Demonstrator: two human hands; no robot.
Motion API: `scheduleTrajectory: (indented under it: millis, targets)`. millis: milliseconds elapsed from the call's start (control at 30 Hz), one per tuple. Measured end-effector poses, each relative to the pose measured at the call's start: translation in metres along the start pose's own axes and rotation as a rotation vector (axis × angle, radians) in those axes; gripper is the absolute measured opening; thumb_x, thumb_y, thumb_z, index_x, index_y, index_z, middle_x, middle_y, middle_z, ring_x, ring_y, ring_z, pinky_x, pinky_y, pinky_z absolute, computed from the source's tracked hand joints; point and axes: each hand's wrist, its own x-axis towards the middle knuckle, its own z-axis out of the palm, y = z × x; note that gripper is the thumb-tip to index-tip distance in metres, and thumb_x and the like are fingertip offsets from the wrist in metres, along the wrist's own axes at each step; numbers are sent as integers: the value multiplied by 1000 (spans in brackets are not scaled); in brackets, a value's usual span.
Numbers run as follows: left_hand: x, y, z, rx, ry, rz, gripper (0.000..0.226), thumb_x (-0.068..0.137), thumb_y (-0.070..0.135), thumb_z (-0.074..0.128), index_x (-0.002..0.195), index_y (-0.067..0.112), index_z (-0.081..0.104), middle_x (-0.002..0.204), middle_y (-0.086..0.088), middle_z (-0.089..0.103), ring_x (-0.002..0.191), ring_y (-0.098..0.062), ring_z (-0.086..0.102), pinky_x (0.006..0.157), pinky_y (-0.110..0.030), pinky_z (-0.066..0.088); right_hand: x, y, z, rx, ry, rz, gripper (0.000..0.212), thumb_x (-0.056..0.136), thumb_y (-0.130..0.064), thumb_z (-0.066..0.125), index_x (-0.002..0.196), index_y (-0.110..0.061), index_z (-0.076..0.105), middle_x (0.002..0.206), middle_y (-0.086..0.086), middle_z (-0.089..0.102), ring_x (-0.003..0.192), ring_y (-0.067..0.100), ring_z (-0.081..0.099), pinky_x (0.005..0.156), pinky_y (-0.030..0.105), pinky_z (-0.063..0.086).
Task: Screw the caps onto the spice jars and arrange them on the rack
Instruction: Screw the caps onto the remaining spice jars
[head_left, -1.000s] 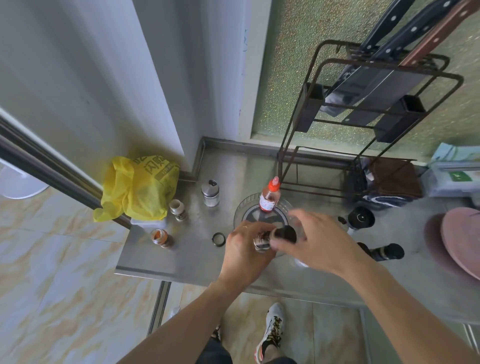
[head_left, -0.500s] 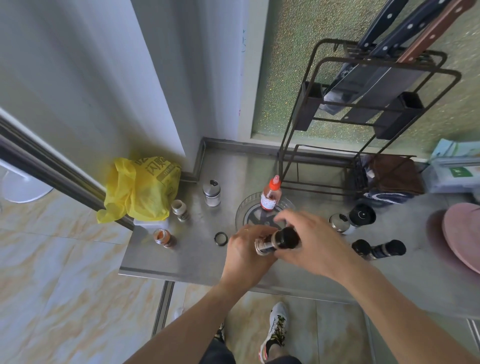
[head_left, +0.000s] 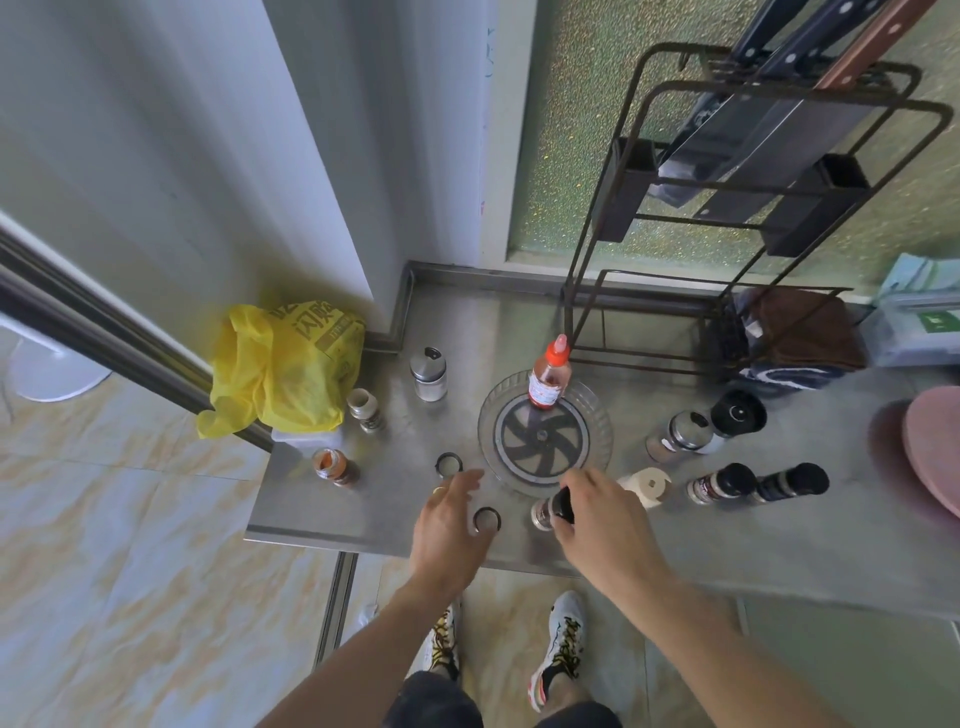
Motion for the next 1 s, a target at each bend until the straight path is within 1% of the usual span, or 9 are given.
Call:
scheduleTrajectory:
  millis: [167,267,400,533,667,767,833,900,1000]
  targets:
    - [2,-32,1,-38,117,-180,39,78,23,82,113,21,66,104,4,64,93,-12,60,81,-28,49,7,5,38,-120,-33,21,30,89,-24,70,114,-13,58,110,6,62,89,24,69,69,29,51]
    - [2,-39,-3,-120,268,-322,29,79,26,80,99,21,61,91,6,62,87,-18,62,74,-30,47,9,9,54,-169,-59,30,36,71,-23,87,96,-10,65,88,7,64,64,23,68,50,27,47]
    - [0,-56,-22,-295,545,-565,49,78,27,81,112,16,47,104,0,56,98,-29,59,88,-46,49,10,16,65,-194,-22,34,41,61,-23,92,88,-9,64,78,7,62,57,26,66,45,28,39]
    - [12,-77,-46,-378,683,-616,84,74,25,88,139,7,38,136,-14,49,122,-29,53,102,-42,39,8,21,66,-216,-17,30,44,68,-27,89,100,-9,66,84,7,64,64,25,69,48,28,43]
    - [31,-92,-64,-347,677,-597,83,73,24,88,142,10,43,138,-15,55,128,-31,49,103,-42,36,7,16,57,-235,-17,44,47,66,-35,90,98,-11,65,83,5,63,70,25,68,49,28,42]
    - [40,-98,-70,-295,660,-535,67,72,20,88,130,12,57,127,-12,65,120,-32,58,93,-37,40,1,-1,42,-268,143,-45,45,76,-35,80,110,-9,65,103,11,64,96,30,62,75,39,55]
    - [42,-98,-72,-296,634,-519,52,73,18,86,119,14,63,116,-11,71,110,-32,64,84,-30,37,-4,-24,42,-158,250,-172,33,85,-29,74,109,-9,64,107,10,63,97,27,61,78,38,57]
    - [42,-96,-75,-312,606,-526,43,75,18,85,113,15,65,108,-11,73,104,-31,65,80,-26,33,-2,-46,59,-90,133,-219,28,87,-28,72,109,-13,61,104,5,63,91,21,63,69,32,58]
    - [38,-91,-79,-312,582,-481,37,76,21,85,108,15,68,102,-9,74,99,-28,67,72,-21,33,16,-59,105,-140,-55,-197,47,85,-28,74,125,-16,52,120,10,60,101,28,62,72,37,58]
